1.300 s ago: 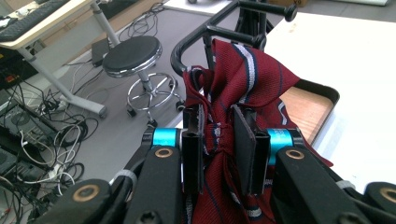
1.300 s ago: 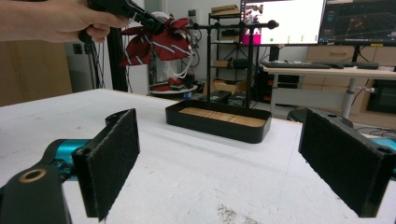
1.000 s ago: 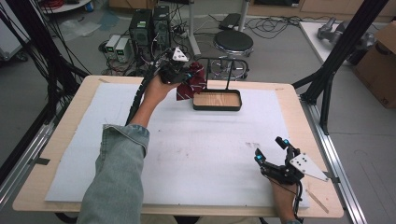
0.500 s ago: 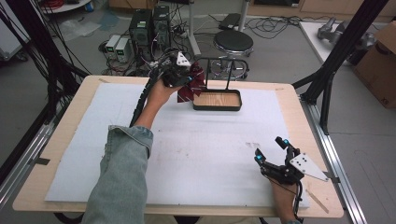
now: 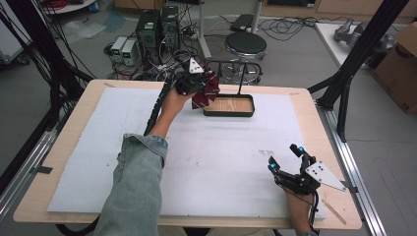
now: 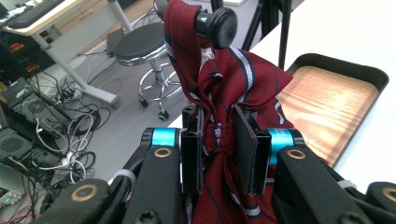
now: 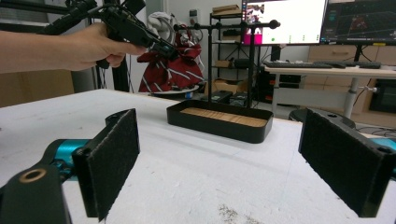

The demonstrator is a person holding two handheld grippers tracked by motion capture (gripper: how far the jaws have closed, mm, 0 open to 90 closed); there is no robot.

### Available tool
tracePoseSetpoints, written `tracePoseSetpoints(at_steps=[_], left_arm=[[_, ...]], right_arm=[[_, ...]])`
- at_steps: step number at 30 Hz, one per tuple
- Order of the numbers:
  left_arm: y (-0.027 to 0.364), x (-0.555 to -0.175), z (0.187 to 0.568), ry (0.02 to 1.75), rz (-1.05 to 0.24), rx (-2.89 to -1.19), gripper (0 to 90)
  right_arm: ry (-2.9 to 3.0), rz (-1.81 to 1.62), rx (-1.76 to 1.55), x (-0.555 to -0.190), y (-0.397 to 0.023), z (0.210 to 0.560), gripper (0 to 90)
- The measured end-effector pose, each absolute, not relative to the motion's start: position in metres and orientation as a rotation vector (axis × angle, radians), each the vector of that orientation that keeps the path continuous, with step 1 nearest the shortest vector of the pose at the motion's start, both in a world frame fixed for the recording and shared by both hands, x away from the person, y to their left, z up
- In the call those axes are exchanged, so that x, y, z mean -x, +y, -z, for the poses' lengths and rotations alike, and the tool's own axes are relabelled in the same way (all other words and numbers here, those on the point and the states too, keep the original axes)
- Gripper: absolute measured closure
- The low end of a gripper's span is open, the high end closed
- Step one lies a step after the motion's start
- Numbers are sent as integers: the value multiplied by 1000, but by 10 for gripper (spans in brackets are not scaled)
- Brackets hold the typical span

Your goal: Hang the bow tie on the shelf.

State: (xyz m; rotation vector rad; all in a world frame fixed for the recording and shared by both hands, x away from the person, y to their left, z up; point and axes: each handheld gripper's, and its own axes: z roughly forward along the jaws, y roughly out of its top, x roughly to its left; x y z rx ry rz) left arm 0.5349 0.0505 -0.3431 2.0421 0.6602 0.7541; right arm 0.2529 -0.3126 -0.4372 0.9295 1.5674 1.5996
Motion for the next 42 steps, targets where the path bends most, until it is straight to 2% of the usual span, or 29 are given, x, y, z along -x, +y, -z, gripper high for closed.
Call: tracePoseSetpoints(at_steps=[10, 23, 42], left_arm=[[50, -537, 351, 695, -754, -2011, 702], [63, -534, 349, 700, -753, -1984, 547], [112, -507, 332, 703, -727, -1861, 417]], right_arm=[[1564, -1605, -931, -253, -313, 437, 115], [1563, -1605, -932, -253, -313, 437, 115], [1562, -1600, -933, -253, -313, 437, 115]])
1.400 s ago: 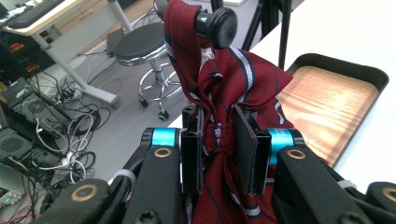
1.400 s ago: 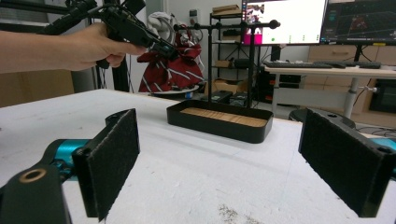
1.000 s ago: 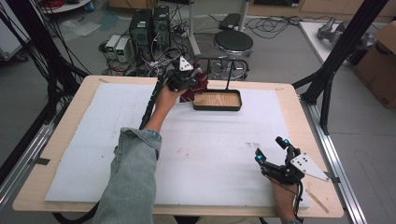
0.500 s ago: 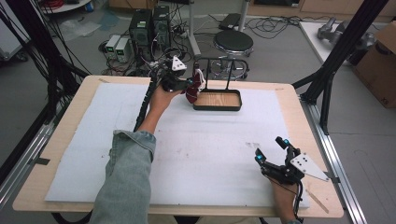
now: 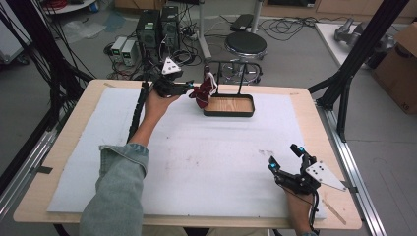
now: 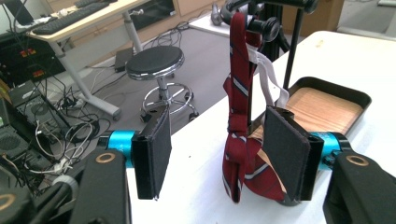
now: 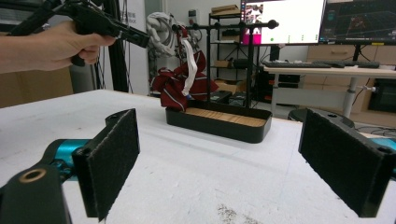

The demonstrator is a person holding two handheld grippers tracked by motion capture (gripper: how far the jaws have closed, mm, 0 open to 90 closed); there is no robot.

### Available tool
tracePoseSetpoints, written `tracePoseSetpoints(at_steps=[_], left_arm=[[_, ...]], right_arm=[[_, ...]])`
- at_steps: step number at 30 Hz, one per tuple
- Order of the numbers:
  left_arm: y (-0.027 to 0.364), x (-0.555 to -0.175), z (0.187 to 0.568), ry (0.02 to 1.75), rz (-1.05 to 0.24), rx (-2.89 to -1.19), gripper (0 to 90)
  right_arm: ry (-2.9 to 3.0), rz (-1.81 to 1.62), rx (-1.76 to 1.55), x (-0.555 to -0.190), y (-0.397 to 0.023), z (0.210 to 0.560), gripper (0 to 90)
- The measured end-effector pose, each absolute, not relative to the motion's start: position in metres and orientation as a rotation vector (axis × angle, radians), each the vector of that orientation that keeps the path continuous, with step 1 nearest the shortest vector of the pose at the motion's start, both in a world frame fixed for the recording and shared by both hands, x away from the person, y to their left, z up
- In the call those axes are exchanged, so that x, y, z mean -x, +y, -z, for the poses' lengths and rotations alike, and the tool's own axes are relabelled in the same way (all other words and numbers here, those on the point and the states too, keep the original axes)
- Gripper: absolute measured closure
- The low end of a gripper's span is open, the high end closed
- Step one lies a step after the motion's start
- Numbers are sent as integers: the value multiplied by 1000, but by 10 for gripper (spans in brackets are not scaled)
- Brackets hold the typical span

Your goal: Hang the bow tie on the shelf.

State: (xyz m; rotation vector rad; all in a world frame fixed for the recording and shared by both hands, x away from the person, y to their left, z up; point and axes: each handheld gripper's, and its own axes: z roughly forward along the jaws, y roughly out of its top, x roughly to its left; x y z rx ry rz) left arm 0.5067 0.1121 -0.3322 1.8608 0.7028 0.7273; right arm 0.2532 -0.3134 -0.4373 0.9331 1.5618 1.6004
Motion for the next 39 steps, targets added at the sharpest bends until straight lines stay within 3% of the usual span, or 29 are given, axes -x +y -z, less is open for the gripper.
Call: tracePoseSetpoints(at_steps=[19, 39], left_arm=[[173, -455, 322, 752, -704, -1727, 219], [232, -375, 347, 784, -701, -1672, 175]], right_arm=[[1564, -1590, -938, -253, -313, 437, 115], [1554, -1573, -958, -252, -313, 438, 115]])
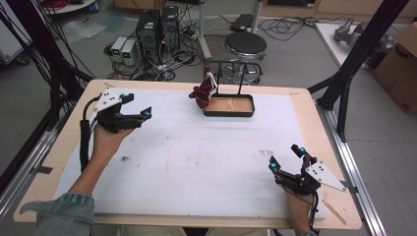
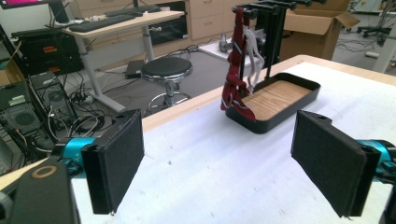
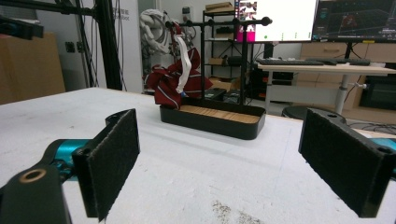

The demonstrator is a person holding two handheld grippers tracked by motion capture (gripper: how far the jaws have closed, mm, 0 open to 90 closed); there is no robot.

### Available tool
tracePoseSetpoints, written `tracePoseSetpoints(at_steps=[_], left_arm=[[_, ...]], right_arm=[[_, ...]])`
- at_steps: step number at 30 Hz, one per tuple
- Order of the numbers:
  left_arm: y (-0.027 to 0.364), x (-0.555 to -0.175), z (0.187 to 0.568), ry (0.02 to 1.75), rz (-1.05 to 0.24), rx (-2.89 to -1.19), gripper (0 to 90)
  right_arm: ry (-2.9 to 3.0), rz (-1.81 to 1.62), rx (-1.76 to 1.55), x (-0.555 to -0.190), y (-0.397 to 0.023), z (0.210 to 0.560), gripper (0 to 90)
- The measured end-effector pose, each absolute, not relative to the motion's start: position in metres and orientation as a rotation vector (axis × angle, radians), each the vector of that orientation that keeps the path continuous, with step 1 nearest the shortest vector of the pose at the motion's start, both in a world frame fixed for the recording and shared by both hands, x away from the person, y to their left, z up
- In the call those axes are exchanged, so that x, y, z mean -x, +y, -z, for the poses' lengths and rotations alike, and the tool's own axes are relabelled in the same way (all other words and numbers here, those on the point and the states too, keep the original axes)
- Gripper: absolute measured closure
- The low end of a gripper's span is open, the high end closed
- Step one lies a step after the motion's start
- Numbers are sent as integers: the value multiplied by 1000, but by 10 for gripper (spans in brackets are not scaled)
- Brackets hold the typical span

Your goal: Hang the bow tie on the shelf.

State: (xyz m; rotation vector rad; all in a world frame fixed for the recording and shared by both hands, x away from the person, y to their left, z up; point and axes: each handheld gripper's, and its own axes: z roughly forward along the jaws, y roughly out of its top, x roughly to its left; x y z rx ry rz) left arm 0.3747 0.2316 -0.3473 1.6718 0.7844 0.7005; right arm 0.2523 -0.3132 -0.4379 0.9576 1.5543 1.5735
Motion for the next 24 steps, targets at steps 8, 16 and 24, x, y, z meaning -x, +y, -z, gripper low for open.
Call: tracePoseSetpoints(at_steps=[8, 16, 24], left_arm=[[247, -343, 362, 801, -720, -1664, 175], [257, -315, 369, 806, -752, -1644, 175], [265, -290, 384, 832, -775, -1625, 175]], right_arm=[[1552, -1572, -962, -252, -313, 438, 115], [1550, -1571, -963, -253, -314, 438, 115], [1548, -1572, -971, -252, -314, 438, 115]])
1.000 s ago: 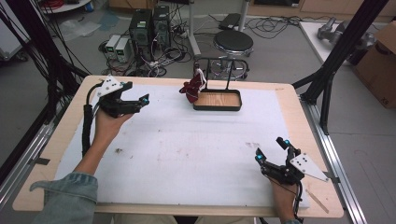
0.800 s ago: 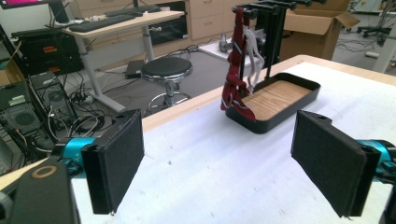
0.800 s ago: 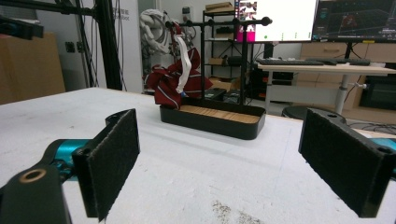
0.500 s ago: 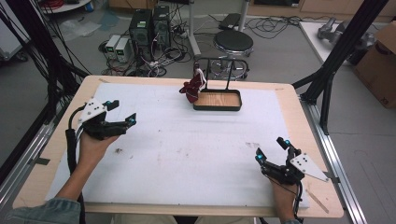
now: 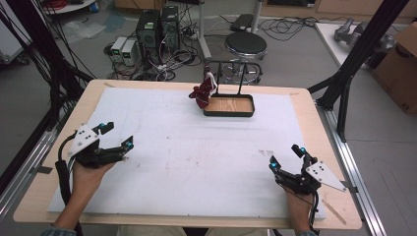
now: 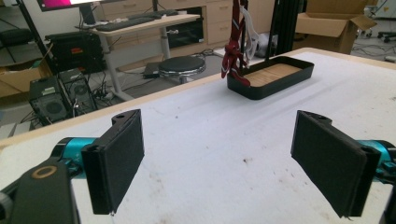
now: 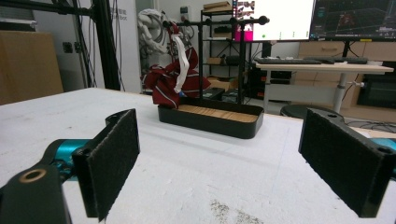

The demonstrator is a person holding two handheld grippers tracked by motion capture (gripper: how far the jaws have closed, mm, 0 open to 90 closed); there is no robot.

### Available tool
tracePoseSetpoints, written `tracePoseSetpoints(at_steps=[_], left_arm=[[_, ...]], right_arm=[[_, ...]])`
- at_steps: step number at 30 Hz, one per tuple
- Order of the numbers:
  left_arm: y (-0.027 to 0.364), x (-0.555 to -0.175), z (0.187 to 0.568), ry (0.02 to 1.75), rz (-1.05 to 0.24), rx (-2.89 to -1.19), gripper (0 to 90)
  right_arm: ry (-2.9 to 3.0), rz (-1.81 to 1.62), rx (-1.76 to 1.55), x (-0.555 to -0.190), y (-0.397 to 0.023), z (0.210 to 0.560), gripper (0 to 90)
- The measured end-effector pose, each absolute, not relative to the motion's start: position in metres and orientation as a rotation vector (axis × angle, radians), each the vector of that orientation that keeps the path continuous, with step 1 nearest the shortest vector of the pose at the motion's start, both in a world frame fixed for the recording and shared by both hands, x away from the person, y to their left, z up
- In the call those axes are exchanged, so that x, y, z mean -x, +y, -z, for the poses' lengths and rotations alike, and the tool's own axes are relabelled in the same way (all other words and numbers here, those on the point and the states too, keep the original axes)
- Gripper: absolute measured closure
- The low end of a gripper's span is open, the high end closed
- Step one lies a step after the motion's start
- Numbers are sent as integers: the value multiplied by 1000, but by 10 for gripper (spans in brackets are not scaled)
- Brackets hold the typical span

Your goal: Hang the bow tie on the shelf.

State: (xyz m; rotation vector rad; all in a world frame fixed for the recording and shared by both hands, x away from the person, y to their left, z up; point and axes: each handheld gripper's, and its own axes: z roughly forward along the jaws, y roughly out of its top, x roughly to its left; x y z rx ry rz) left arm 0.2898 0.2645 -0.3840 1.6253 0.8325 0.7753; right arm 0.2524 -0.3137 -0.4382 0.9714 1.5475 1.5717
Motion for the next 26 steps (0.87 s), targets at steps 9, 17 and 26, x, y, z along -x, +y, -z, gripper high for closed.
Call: tracePoseSetpoints(at_steps=[9, 17, 26], left_arm=[[275, -271, 406, 904, -824, -1583, 175], [277, -271, 415, 934, -837, -1571, 175], [275, -273, 419, 938, -834, -1593, 175]], right_arm=[[1541, -1570, -981, -253, -314, 438, 115], [1536, -1568, -987, -253, -315, 438, 115], [1533, -1568, -985, -254, -315, 438, 115]])
